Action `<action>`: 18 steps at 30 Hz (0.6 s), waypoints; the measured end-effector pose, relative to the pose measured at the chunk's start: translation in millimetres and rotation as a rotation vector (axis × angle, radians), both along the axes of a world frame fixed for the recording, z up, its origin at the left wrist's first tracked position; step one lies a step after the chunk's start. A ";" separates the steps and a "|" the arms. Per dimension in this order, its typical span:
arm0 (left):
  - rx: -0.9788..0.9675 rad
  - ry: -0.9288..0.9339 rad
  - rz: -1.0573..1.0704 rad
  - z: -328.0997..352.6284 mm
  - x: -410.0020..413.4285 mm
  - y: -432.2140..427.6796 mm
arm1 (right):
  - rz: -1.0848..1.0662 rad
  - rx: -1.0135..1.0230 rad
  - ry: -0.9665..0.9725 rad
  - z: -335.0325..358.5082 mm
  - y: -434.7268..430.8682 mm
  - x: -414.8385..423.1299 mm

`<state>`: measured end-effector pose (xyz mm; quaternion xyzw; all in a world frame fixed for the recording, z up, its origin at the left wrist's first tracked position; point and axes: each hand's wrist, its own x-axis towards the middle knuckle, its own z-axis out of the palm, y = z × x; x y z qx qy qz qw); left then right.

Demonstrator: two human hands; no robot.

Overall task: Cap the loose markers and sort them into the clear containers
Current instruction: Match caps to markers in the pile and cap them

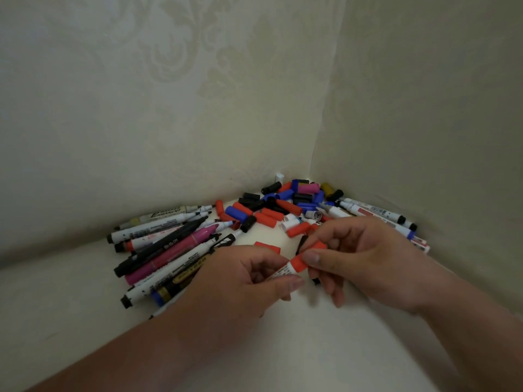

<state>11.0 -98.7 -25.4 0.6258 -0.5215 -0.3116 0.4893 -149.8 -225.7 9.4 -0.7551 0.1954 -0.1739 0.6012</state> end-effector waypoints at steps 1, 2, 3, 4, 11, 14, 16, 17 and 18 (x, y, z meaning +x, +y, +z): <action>-0.007 -0.006 0.005 -0.3 0.3 0.4 | -0.010 0.006 0.010 0.4 1.0 0.8; -0.021 -0.019 0.013 -0.9 0.2 0.7 | -0.027 0.009 0.028 0.9 2.4 2.2; -0.035 -0.039 0.023 -1.3 -0.2 1.2 | -0.050 0.002 0.060 1.4 4.8 4.0; -0.050 -0.069 0.035 -2.5 -0.6 1.5 | -0.078 -0.022 0.110 1.3 7.8 5.8; -0.083 -0.088 0.046 0.9 -3.6 3.2 | -0.215 -0.221 0.278 4.0 21.7 11.0; -0.058 -0.075 0.042 1.6 -3.7 1.6 | -0.206 -0.157 0.195 0.6 23.0 12.7; -0.054 -0.060 0.089 -0.3 -2.1 -0.8 | -0.195 -0.108 0.093 -5.4 24.5 15.4; -0.053 -0.053 0.107 -1.4 -1.8 -1.4 | -0.191 -0.098 0.052 -8.8 24.8 16.8; -0.054 -0.041 0.114 -2.2 -2.0 -1.4 | -0.194 -0.097 0.018 -11.2 25.6 18.7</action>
